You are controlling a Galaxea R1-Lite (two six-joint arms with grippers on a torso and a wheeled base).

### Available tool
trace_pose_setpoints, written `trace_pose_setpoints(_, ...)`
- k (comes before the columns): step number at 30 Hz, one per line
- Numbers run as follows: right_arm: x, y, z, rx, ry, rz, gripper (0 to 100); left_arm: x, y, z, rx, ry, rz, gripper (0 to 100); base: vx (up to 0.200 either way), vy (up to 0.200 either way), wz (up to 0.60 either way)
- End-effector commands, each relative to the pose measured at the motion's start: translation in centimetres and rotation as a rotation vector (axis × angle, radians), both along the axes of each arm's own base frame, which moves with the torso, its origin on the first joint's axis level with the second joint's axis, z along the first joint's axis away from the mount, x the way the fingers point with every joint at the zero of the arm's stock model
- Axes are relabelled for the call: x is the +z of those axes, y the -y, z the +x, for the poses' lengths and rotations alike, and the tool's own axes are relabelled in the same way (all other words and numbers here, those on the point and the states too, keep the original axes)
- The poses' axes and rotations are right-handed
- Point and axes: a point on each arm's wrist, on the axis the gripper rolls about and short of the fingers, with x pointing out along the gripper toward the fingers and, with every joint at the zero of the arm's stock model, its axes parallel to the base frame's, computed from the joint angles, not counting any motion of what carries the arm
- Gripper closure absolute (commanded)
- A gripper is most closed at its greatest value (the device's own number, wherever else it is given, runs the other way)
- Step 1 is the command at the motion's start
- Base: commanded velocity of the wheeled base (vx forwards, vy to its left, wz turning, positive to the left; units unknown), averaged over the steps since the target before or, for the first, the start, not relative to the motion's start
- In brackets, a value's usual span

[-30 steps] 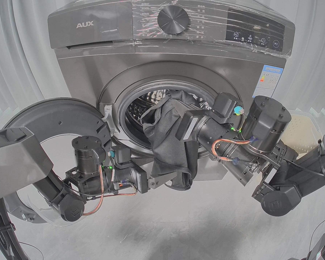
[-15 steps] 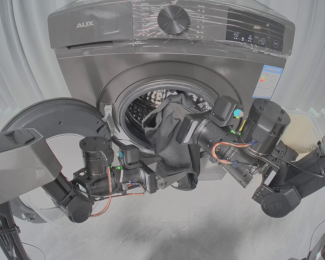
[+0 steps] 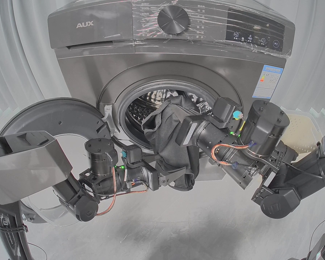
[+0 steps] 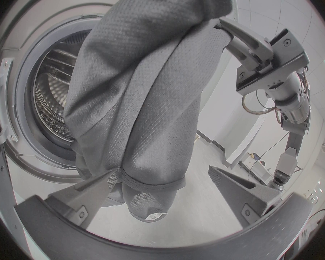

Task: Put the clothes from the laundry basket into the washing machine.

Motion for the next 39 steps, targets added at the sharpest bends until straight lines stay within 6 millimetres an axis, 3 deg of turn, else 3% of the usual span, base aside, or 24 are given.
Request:
trace_pose_setpoints(1, 0.0, 0.0, 0.0, 0.001, -0.001, -0.001, 100, -0.8, -0.1, 0.3, 0.007, -0.014, 0.010, 0, 0.000, 0.000, 0.00)
trace_pose_setpoints(20, -0.7, -0.5, 0.2, 0.005, 0.006, 0.002, 100, -0.6, 1.0, 0.1, -0.019, 0.007, -0.006, 0, 0.000, 0.000, 0.00)
trace_pose_setpoints(21, -0.7, -0.5, 0.2, 0.005, 0.006, 0.002, 100, -0.6, 0.9, 0.1, -0.017, 0.012, -0.007, 100, 0.000, 0.000, 0.00)
trace_pose_setpoints(32, -1.0, 0.0, 0.5, -0.009, -0.001, -0.008, 100, 0.1, 1.1, 0.3, 0.009, 0.068, -0.044, 100, 0.000, 0.000, 0.00)
trace_pose_setpoints(39, -1.4, 0.8, 1.4, -0.044, -0.008, -0.020, 100, 1.0, 0.8, -2.7, -0.017, 0.110, -0.070, 100, 0.000, 0.000, 0.00)
